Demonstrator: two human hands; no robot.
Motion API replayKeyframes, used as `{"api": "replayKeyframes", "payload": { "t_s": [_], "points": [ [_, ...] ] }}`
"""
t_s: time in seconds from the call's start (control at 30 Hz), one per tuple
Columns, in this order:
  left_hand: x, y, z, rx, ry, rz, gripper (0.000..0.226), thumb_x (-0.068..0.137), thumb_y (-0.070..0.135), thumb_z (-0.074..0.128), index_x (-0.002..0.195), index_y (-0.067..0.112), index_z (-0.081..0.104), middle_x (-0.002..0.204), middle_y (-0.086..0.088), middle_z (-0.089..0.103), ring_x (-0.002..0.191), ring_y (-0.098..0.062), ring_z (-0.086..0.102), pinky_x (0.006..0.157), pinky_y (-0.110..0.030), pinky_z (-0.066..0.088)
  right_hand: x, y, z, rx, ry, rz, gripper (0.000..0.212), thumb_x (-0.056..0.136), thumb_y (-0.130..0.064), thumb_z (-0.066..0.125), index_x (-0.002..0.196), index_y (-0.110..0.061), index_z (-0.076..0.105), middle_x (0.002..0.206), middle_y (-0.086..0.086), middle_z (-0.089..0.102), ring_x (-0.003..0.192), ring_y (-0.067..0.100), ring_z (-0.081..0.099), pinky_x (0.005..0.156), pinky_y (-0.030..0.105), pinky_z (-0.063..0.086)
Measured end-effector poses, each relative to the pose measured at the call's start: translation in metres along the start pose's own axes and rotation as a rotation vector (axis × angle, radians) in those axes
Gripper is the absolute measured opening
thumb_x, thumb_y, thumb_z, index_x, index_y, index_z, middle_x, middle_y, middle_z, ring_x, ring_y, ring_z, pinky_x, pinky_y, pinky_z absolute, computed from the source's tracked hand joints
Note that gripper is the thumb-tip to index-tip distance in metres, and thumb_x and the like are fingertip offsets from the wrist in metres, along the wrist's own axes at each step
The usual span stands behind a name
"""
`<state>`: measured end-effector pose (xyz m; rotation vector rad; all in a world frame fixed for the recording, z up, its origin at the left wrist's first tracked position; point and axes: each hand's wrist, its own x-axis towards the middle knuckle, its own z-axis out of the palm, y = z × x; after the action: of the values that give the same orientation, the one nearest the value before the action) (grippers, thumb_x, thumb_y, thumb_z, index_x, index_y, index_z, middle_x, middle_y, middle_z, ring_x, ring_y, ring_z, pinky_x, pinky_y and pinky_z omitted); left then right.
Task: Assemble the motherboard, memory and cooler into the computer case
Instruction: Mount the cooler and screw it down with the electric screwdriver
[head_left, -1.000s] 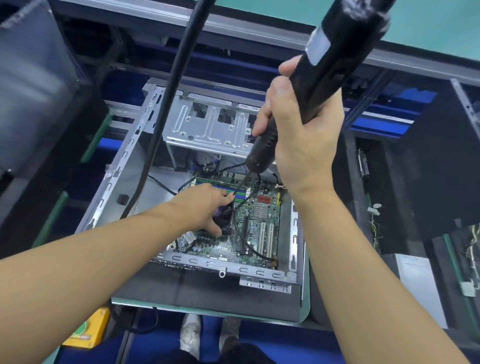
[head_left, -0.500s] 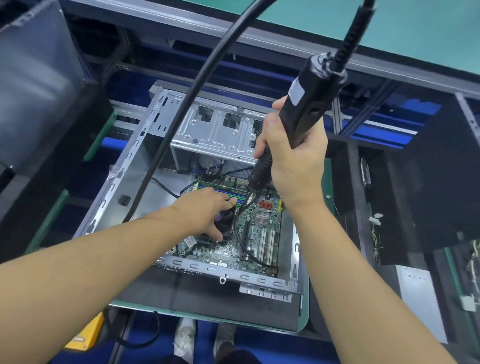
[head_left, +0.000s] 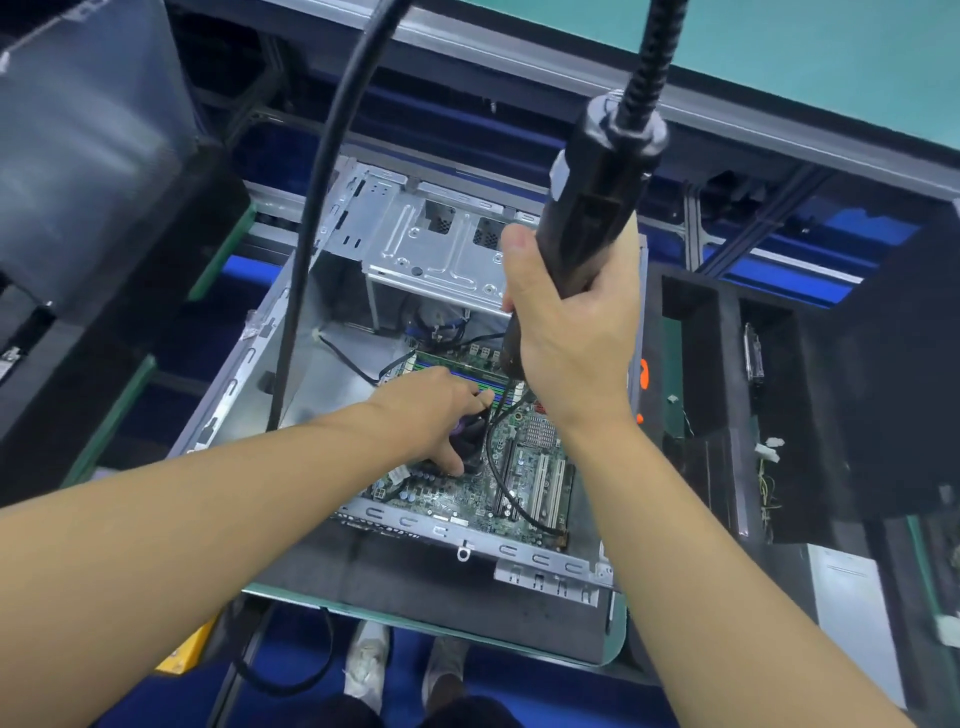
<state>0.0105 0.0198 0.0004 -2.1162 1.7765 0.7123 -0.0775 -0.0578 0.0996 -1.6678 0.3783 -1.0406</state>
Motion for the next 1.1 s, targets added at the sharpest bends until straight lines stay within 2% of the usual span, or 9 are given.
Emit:
{"api": "replayKeyframes", "payload": {
  "t_s": [0.07,0.1,0.2,0.37,0.5,0.63,0.77,1.0,1.1],
  "points": [
    [0.001,-0.001,-0.001,-0.022,0.011,0.002,0.102,0.075,0.056,0.075,0.156,0.023,0.022,0.144,0.005,0.047,0.129,-0.023,0.046,0.1,-0.036,0.046,0.002,0.001,-0.005,0.064,-0.053,0.024,0.021,0.092,-0.026,0.067,0.098,-0.041,0.055,0.072,0.019,0.052,0.062,0.037,0.051,0.058,0.037,0.048],
    [0.001,-0.002,-0.001,-0.044,0.016,0.006,0.102,0.075,0.056,0.076,0.156,0.022,0.024,0.141,0.006,0.049,0.127,-0.023,0.048,0.1,-0.036,0.046,0.003,0.003,-0.008,0.096,-0.096,0.043,0.017,0.091,-0.025,0.066,0.102,-0.033,0.055,0.07,0.022,0.05,0.059,0.035,0.05,0.058,0.032,0.047],
    [0.002,-0.005,0.0,-0.077,0.02,0.021,0.1,0.075,0.056,0.076,0.155,0.022,0.026,0.139,0.007,0.051,0.125,-0.022,0.049,0.097,-0.033,0.046,0.013,0.009,-0.018,0.156,-0.204,0.103,0.015,0.09,-0.02,0.06,0.103,-0.016,0.053,0.067,0.011,0.051,0.055,0.025,0.051,0.061,0.03,0.047],
    [0.005,-0.006,0.002,-0.067,0.027,0.039,0.099,0.074,0.057,0.076,0.153,0.022,0.029,0.142,0.008,0.051,0.122,-0.022,0.053,0.095,-0.034,0.047,0.019,0.016,-0.02,0.175,-0.225,0.125,0.01,0.09,-0.018,0.058,0.1,-0.018,0.054,0.064,-0.006,0.055,0.053,0.02,0.053,0.063,0.034,0.046],
    [0.007,-0.007,0.004,-0.09,0.035,0.044,0.091,0.073,0.055,0.078,0.147,0.018,0.042,0.141,0.005,0.052,0.122,-0.021,0.053,0.101,-0.036,0.046,0.015,0.018,-0.015,0.192,-0.182,0.143,0.011,0.088,-0.021,0.063,0.094,-0.018,0.054,0.069,-0.004,0.055,0.054,0.021,0.052,0.059,0.032,0.048],
    [0.008,-0.007,0.006,-0.08,0.02,0.041,0.095,0.073,0.055,0.078,0.151,0.019,0.037,0.148,0.003,0.046,0.128,-0.022,0.05,0.103,-0.038,0.045,0.014,0.021,-0.015,0.146,-0.154,0.167,0.015,0.086,-0.026,0.064,0.088,-0.014,0.053,0.064,-0.004,0.057,0.054,0.021,0.052,0.061,0.035,0.048],
    [0.008,-0.005,0.004,-0.079,0.011,0.023,0.092,0.073,0.056,0.077,0.149,0.019,0.041,0.149,0.002,0.045,0.131,-0.022,0.047,0.105,-0.039,0.044,0.012,0.021,-0.02,0.155,-0.145,0.155,0.018,0.087,-0.025,0.062,0.087,-0.01,0.052,0.06,-0.003,0.055,0.053,0.02,0.051,0.06,0.034,0.046],
    [0.003,-0.003,0.001,-0.07,0.022,0.026,0.089,0.075,0.055,0.076,0.148,0.02,0.041,0.147,0.006,0.047,0.128,-0.021,0.049,0.102,-0.037,0.046,0.005,0.018,-0.013,0.168,-0.14,0.138,0.026,0.085,-0.029,0.065,0.091,-0.008,0.05,0.069,-0.006,0.056,0.054,0.02,0.051,0.059,0.033,0.047],
    [0.003,-0.004,0.0,-0.078,0.034,0.034,0.089,0.076,0.054,0.077,0.148,0.019,0.041,0.147,0.004,0.048,0.128,-0.022,0.049,0.102,-0.036,0.045,0.006,0.018,-0.014,0.185,-0.111,0.133,0.022,0.086,-0.025,0.063,0.094,-0.008,0.052,0.069,-0.001,0.054,0.054,0.019,0.05,0.058,0.032,0.046]
  ]
}}
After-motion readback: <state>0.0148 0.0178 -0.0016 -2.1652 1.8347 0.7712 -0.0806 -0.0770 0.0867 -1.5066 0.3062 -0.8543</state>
